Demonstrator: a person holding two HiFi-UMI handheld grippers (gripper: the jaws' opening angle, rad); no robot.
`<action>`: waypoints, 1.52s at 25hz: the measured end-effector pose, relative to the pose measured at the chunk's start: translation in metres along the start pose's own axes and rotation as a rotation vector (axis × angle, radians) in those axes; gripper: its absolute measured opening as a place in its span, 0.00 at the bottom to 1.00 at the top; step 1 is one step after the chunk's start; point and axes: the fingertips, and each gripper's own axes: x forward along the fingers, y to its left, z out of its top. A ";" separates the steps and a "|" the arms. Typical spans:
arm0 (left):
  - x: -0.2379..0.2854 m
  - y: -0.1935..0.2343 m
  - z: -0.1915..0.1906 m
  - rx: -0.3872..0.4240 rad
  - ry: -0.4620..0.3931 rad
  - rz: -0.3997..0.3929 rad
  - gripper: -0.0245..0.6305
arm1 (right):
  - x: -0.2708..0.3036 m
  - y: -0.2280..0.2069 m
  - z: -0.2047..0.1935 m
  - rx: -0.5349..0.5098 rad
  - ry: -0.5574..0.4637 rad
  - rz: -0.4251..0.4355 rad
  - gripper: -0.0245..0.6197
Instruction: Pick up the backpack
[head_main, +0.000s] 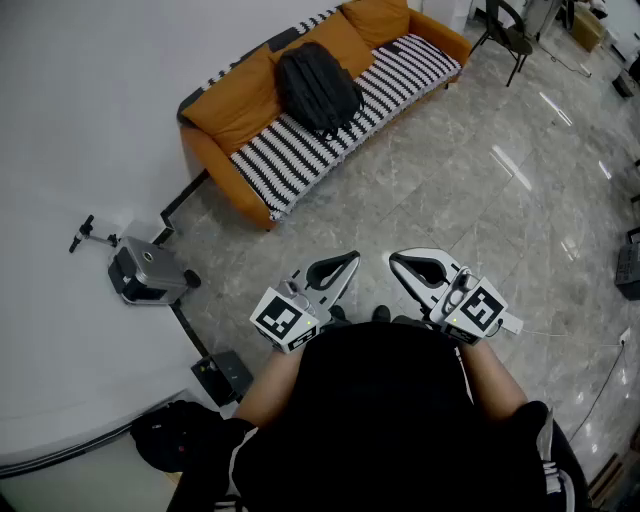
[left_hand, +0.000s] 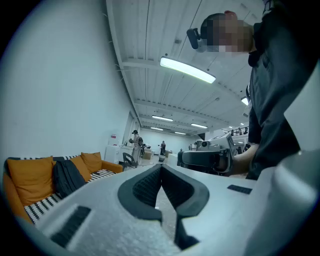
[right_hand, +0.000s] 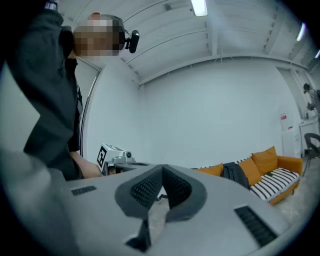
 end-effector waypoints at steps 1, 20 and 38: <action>0.000 -0.001 0.000 0.001 0.002 0.000 0.07 | 0.000 0.001 0.000 -0.001 0.002 0.003 0.08; 0.012 -0.007 -0.009 -0.024 0.026 0.016 0.07 | -0.016 -0.020 0.001 0.003 -0.010 0.001 0.08; 0.056 -0.040 -0.027 -0.040 0.078 0.021 0.07 | -0.076 -0.057 -0.016 0.060 -0.023 0.002 0.08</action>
